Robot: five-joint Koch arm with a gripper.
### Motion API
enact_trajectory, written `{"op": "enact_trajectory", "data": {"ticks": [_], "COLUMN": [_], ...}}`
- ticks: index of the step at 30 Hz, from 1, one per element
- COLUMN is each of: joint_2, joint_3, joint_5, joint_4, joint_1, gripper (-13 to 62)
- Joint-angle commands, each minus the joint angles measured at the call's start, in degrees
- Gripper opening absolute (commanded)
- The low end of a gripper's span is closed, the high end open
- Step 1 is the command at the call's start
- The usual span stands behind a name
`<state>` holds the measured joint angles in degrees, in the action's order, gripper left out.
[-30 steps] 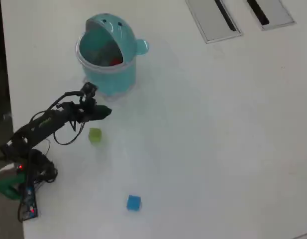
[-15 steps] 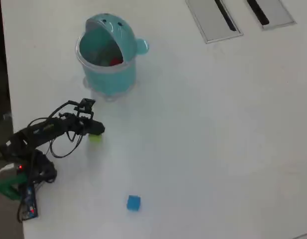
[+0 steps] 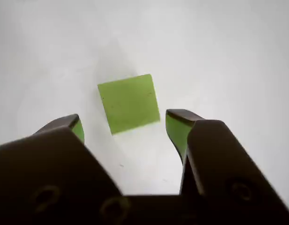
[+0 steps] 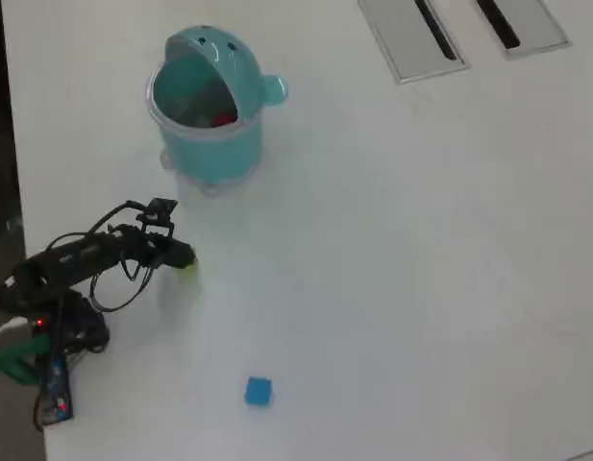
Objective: Grasp RGB lego blocks and put them in the bin one by one.
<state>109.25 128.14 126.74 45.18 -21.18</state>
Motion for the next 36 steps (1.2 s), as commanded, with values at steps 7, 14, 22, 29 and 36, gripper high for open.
{"op": "enact_trajectory", "data": {"ticks": [7, 14, 22, 29, 36], "joint_2": [-2.20, -6.50, -11.07, -12.30, -12.57], "joint_3": [-4.04, -6.77, -9.93, -10.02, -10.99], "joint_5": [0.44, 0.26, 0.26, -1.05, -1.23], "joint_4": [-3.34, -4.57, -4.39, -1.14, 3.43], "joint_1": [0.09, -0.09, 0.62, 0.35, 0.26], "gripper": [32.7, 32.5, 32.3, 28.8, 22.0]}}
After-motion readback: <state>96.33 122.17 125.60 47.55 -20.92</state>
